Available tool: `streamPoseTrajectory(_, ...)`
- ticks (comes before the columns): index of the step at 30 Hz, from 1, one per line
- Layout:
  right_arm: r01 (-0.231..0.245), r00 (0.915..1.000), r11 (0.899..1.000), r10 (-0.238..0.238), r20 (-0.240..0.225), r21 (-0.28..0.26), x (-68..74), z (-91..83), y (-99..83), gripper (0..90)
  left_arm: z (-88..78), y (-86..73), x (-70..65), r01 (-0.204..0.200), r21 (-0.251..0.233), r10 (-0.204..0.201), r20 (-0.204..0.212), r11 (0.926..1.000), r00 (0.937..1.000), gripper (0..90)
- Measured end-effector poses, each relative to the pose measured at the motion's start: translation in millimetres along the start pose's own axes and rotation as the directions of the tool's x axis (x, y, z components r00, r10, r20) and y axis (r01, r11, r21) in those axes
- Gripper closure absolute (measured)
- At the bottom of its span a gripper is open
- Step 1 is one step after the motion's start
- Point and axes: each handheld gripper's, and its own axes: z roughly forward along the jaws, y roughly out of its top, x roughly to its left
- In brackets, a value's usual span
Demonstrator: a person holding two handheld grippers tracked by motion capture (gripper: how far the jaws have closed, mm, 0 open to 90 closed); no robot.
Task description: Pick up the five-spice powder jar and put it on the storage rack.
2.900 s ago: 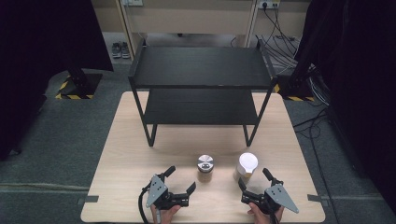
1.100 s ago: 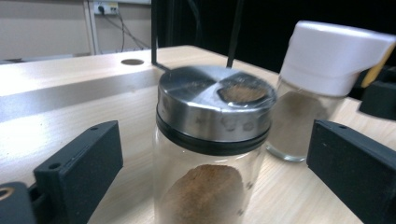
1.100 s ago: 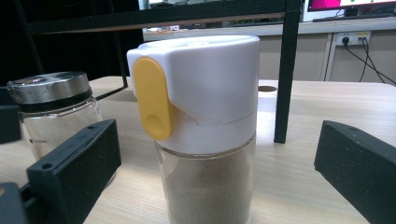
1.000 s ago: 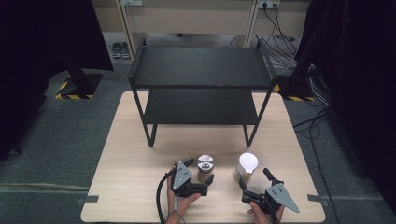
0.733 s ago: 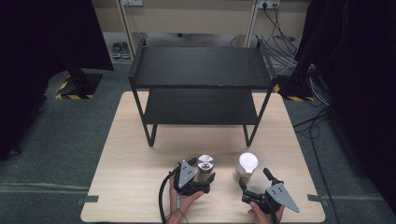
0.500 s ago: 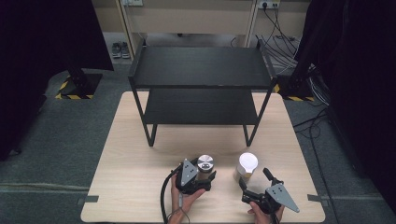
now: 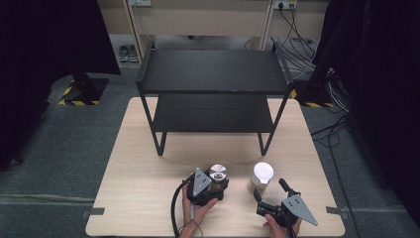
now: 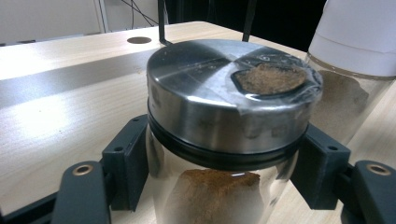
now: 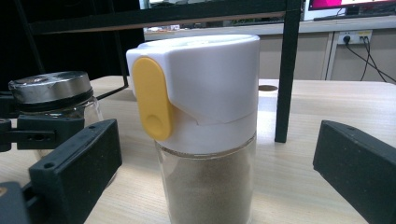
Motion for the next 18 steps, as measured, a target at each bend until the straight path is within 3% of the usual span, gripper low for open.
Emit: streamPoseTrajectory(18, -0.002, 1.0, 1.0, 0.002, 0.001, 0.001, 0.0, 0.1, 0.2, 1.2, -14.0, -0.1, 14.5, 0.049, -0.052, -0.046, 0.054, 0.9974, 0.9975, 30.5)
